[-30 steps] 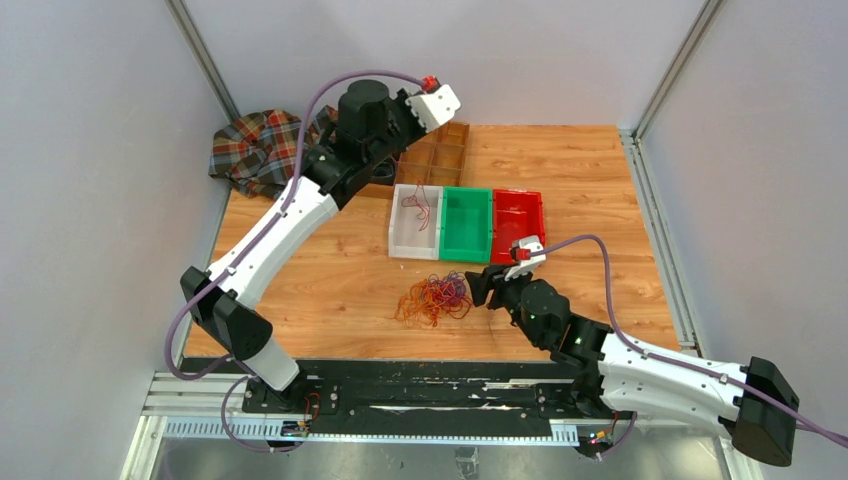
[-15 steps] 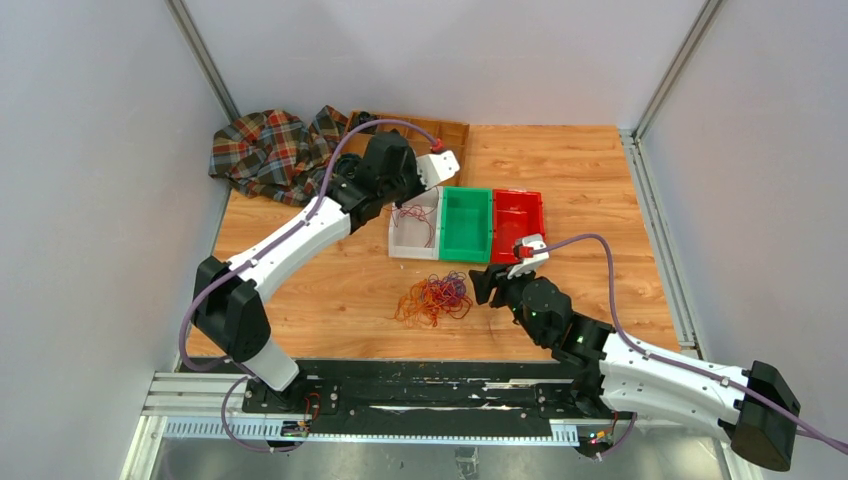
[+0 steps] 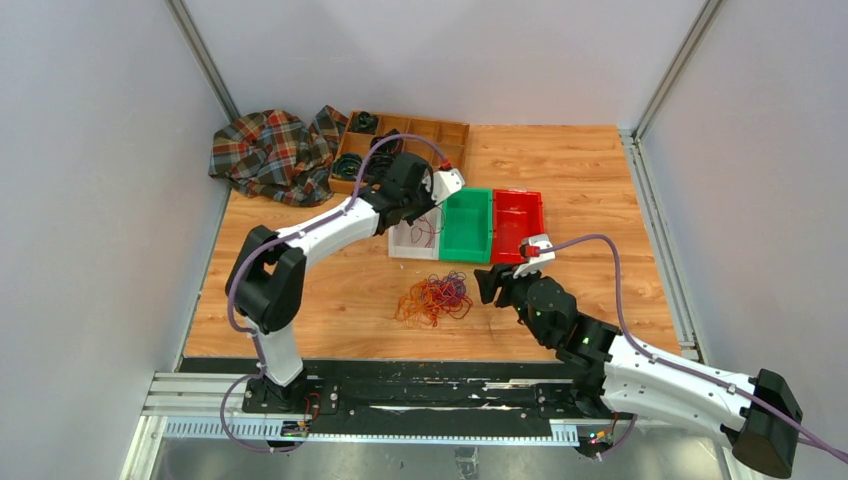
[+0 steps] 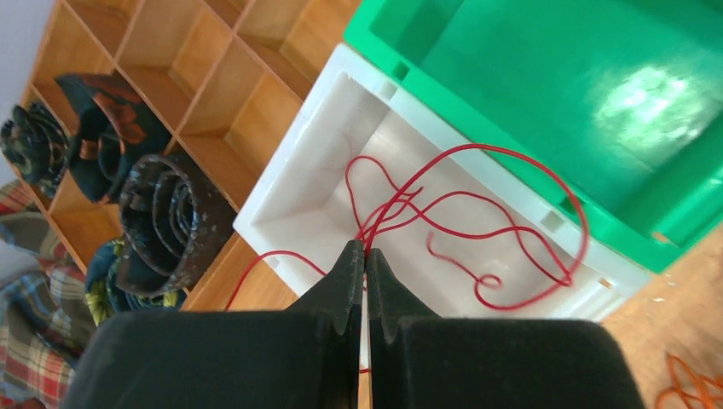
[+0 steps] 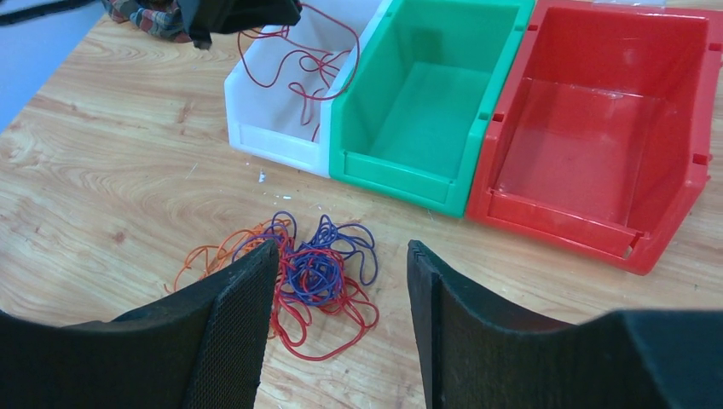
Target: Untangle the cables
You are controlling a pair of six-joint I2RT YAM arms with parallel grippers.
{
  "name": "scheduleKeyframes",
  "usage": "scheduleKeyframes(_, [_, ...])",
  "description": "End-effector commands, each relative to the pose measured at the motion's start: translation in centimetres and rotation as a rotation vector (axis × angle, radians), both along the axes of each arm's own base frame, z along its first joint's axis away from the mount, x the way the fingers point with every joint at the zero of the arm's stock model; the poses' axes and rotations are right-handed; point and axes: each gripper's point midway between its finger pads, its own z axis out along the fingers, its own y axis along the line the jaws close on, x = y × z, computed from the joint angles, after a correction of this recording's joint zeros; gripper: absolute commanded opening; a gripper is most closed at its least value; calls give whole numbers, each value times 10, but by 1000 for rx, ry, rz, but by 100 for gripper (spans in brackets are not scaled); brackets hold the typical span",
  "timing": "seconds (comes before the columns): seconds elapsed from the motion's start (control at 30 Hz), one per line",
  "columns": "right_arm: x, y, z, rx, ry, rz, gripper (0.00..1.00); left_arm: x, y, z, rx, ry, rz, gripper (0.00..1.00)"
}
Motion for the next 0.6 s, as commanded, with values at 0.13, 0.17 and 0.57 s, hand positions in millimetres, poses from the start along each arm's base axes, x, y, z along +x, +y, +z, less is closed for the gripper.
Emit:
scheduleKeyframes(0.13, [5, -13, -5, -3, 22, -44, 57, 33, 15, -34, 141, -126, 73, 1])
scheduleKeyframes(0.17, [5, -13, -6, -7, 27, -45, 57, 32, 14, -39, 138, -113, 68, 0])
scheduleKeyframes(0.57, [6, -22, -4, -15, 35, -58, 57, 26, -19, -54, -77, 23, 54, 1])
